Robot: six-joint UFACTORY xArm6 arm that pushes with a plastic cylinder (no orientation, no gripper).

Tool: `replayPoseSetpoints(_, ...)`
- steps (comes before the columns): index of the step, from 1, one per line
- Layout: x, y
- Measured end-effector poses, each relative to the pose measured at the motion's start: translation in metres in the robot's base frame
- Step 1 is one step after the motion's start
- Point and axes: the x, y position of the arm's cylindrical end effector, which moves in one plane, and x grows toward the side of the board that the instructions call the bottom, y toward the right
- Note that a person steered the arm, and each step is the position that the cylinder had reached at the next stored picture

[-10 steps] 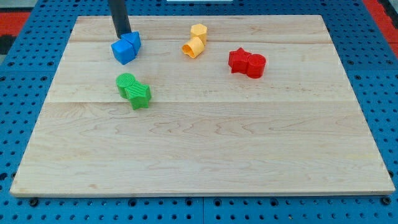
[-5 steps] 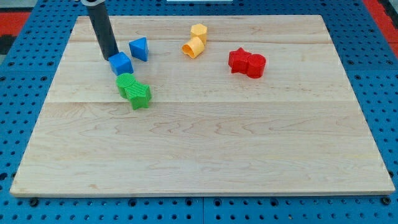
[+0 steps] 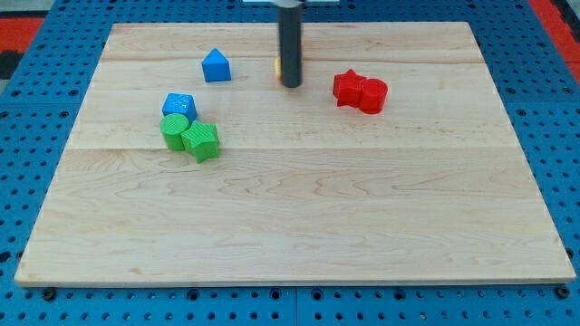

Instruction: Place the blue blocks above the green blocks

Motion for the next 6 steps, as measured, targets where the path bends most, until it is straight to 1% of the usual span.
replayPoseSetpoints(1, -0.040, -0.046)
replayPoseSetpoints(2, -0.026, -0.059)
replayPoseSetpoints(3, -0.031, -0.104)
replayPoseSetpoints(4, -0.051, -0.087)
replayPoseSetpoints(5, -0.047, -0.134)
replayPoseSetpoints(6, -0.018, -0.128)
